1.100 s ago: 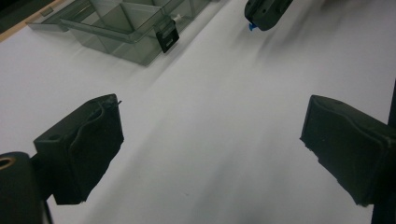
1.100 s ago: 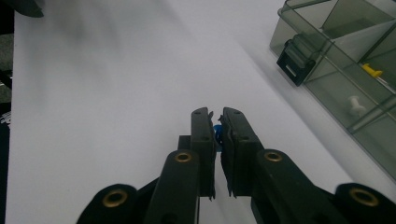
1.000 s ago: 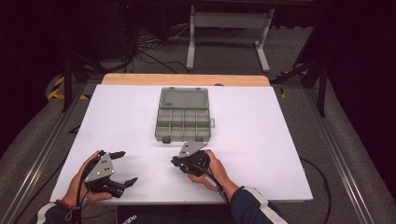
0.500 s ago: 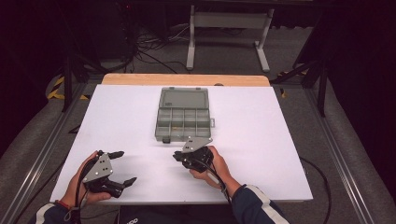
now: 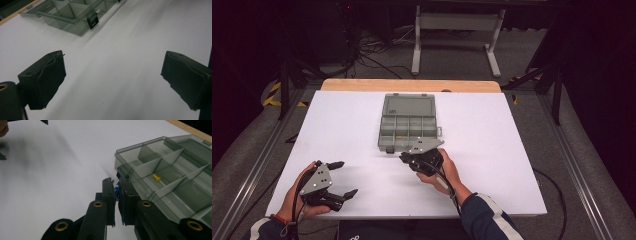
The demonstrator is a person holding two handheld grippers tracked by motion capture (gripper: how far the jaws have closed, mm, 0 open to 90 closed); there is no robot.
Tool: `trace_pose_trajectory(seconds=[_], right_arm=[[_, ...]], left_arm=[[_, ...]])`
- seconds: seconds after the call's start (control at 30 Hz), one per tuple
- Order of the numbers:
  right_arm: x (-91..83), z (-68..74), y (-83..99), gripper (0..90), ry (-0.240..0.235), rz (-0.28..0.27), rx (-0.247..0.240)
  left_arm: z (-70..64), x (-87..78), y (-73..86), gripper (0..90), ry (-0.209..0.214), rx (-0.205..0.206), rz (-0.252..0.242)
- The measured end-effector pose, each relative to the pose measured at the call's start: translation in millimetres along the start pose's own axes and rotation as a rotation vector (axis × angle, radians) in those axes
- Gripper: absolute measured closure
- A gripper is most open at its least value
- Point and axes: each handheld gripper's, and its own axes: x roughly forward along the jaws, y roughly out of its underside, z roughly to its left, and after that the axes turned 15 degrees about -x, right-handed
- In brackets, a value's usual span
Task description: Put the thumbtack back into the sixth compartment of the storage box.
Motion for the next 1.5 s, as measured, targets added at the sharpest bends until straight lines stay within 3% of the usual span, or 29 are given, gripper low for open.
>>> trace_pose_trajectory(seconds=[0.27, 0.57, 1.07, 1.5], right_arm=[[1.9, -21.8, -12.9, 84.3, 0.051, -0.021, 0.014], [13.4, -38.9, -18.4, 84.3, 0.078, -0.001, 0.033], [34.8, -55.6, -18.5, 84.3, 0.087, 0.023, 0.092], [47.3, -57.7, -17.3, 84.2, 0.094, 0.058, 0.108]], left_arm=[[0.7, -1.5, 0.6, 6.0, 0.004, 0.0, -0.005], [0.1, -2.2, 0.6, 5.9, 0.008, -0.004, -0.007], [0.3, -2.4, 0.9, 5.8, 0.012, -0.005, -0.007], [0.8, -1.3, 0.6, 5.9, 0.009, 0.002, -0.003]])
